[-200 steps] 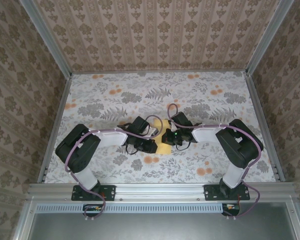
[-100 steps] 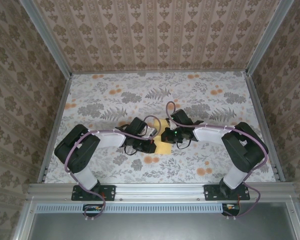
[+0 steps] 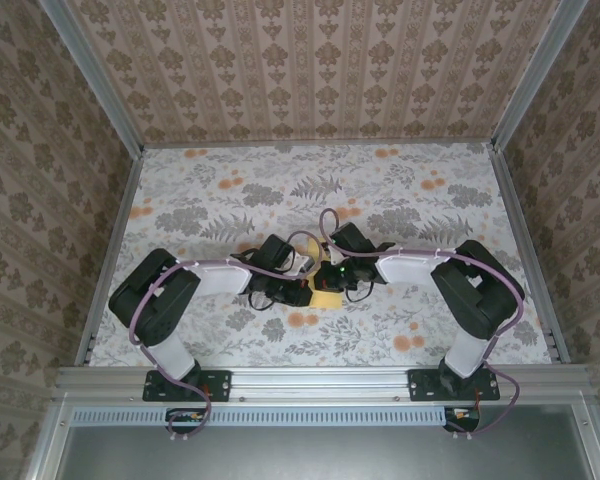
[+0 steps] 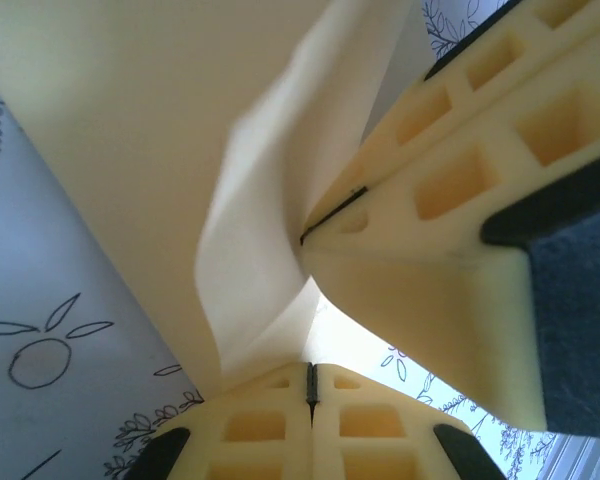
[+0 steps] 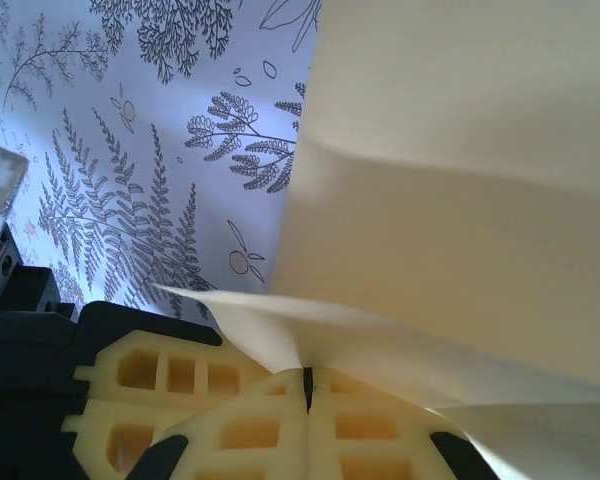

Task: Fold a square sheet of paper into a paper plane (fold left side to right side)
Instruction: Fold the triangle a second time at the center of the table.

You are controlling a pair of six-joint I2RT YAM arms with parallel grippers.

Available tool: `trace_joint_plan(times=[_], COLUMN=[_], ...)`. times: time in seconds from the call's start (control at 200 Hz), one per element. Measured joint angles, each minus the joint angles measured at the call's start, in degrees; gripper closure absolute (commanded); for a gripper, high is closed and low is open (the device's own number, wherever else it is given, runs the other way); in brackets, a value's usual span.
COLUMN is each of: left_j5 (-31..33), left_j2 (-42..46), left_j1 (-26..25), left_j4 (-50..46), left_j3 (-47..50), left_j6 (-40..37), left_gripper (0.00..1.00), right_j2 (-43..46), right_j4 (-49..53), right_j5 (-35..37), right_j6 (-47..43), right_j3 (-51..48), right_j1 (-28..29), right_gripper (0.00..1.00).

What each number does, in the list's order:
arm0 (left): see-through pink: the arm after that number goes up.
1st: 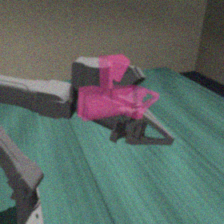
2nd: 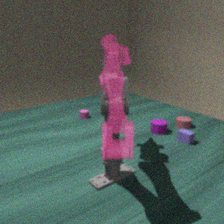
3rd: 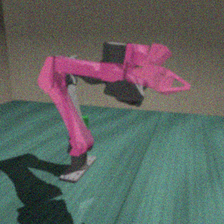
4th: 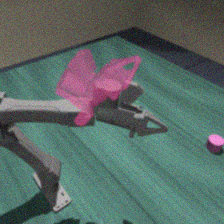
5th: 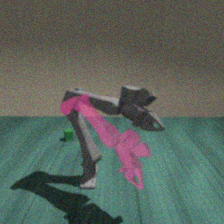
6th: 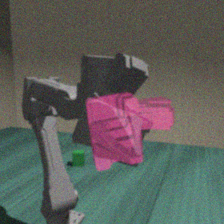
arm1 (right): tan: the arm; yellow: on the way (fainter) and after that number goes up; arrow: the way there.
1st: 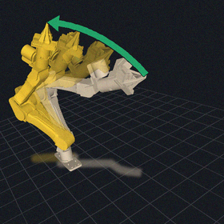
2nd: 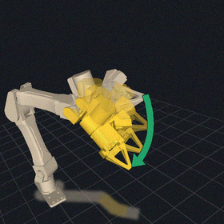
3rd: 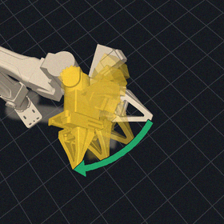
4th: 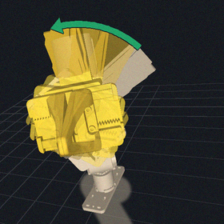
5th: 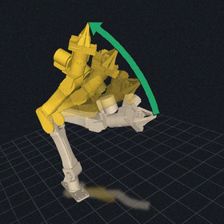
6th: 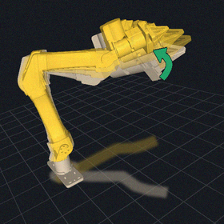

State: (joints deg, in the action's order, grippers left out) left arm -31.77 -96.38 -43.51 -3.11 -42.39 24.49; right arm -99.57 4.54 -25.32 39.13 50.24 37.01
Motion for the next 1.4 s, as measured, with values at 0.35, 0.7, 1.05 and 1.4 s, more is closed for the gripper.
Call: trace_joint_plan(times=[0.35,0.7,1.05,1.4], left_j5=[0.0,0.0,0.0,0.3], left_j2=[0.0,0.0,0.0,0.0], left_j1=[0.0,0.0,0.1,0.1], left_j4=[0.0,0.0,0.2,0.9], left_j3=[0.0,0.0,0.0,0.0], left_j6=[0.0,0.0,0.0,0.0], left_gripper=[0.97,0.97,0.97,0.97], right_j2=[-2.2,-2.6,-2.6,-2.6], right_j4=[2.1,3.6,5.0,6.9], right_j5=[0.1,0.8,0.9,0.0], right_j6=[-0.4,-1.7,-3.0,-4.7], right_j3=[0.7,1.6,2.0,2.3], right_j1=[0.0,0.0,-0.9,-3.1], right_gripper=[1.00,1.00,1.00,1.00])
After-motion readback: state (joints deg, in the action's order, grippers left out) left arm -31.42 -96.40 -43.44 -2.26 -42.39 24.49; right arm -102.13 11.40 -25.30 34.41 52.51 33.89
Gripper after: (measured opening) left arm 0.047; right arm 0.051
